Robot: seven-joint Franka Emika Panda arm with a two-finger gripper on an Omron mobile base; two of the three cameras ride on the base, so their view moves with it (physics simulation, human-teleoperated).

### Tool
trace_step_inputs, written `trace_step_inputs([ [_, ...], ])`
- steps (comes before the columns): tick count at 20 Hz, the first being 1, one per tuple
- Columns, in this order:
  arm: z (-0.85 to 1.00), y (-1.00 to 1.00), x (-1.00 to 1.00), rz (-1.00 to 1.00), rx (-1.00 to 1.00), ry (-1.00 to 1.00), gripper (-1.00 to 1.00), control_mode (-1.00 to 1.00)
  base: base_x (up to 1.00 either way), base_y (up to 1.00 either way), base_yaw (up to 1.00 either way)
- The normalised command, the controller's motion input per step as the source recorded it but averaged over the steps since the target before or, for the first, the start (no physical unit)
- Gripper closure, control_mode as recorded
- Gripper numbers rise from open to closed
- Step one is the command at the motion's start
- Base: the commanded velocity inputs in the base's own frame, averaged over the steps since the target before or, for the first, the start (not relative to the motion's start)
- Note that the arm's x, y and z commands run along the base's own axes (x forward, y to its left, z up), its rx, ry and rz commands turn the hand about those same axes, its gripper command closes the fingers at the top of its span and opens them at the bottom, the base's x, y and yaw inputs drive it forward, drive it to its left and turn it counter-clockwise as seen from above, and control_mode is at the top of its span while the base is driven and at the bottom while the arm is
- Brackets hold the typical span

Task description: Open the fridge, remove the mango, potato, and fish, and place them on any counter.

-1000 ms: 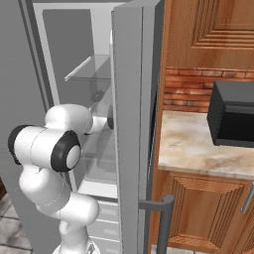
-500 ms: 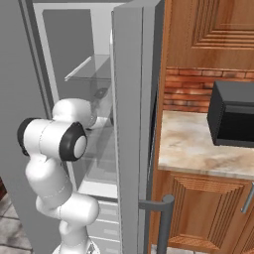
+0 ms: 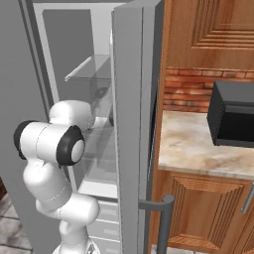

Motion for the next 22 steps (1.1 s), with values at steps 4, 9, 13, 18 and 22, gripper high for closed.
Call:
trace_step_inputs([
  [4,-0.08,0.07,-0.97,-0.05,0.00,-0.07,1.00,-1.00,0.00,0.00,0.00],
  [9,0.36,0.12,-1.00,-0.04,0.00,-0.20,1.00,-1.00,0.00,0.00,0.00],
  [13,1.00,0.19,-1.00,0.00,0.01,-0.03,1.00,-1.00,0.00,0.00,0.00],
  [18,1.00,0.47,-1.00,0.00,0.03,0.12,1.00,-1.00,0.00,0.00,0.00],
  [22,0.96,0.48,-0.89,0.00,0.04,0.26,1.00,-1.00,0.00,0.00,0.00],
])
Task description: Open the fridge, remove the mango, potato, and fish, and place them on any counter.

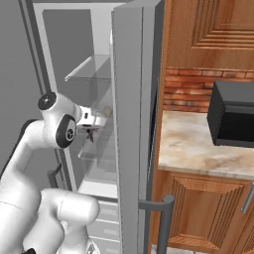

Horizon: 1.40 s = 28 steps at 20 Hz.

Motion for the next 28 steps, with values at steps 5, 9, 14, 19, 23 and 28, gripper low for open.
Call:
trace_step_inputs([
  [5,0.48,0.46,-0.97,0.00,0.05,0.22,1.00,-1.00,0.00,0.00,0.00],
  [9,0.02,0.34,-1.00,0.00,0.03,0.05,1.00,-1.00,0.00,0.00,0.00],
  [14,0.00,0.12,-0.68,-0.03,0.00,0.01,1.00,-1.00,0.00,0.00,0.00],
  [19,0.00,0.00,0.00,0.00,0.00,0.00,1.00,1.00,-0.92,0.16,-0.26],
  [23,0.00,0.00,0.00,0.00,0.00,0.00,1.00,1.00,-1.00,0.26,-0.72],
  [28,0.00,0.00,0.00,0.00,0.00,0.00,1.00,1.00,-0.94,0.30,-0.82],
])
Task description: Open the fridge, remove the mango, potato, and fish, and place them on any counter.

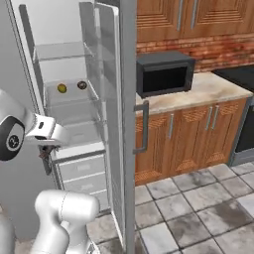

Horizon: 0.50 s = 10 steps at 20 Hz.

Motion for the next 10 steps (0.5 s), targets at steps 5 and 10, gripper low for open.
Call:
trace_step_inputs([
  [5,0.00,0.00,0.00,0.00,0.00,0.00,1.00,1.00,-0.89,0.16,-0.81],
  [10,0.00,0.00,0.00,0.00,0.00,0.00,1.00,1.00,-0.94,0.00,-0.74],
])
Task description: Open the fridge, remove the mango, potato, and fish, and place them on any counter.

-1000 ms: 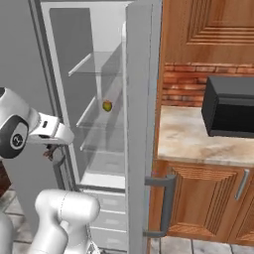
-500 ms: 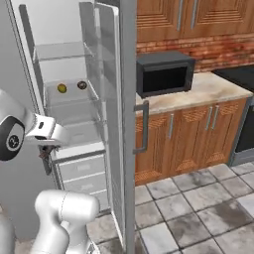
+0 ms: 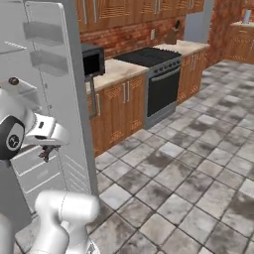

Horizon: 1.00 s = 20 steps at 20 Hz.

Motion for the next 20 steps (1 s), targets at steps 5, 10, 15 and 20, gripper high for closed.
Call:
trace_step_inputs([
  [5,0.00,0.00,0.00,0.00,0.00,0.00,1.00,1.00,-0.89,-0.01,-0.71],
  [10,0.00,0.00,0.00,0.00,0.00,0.00,1.00,1.00,-0.41,-0.54,-0.62],
  [15,0.00,0.00,0.00,0.00,0.00,0.00,1.00,1.00,0.38,-1.00,-0.27],
  [20,0.00,0.00,0.00,0.00,0.00,0.00,1.00,1.00,0.81,-1.00,-0.17],
])
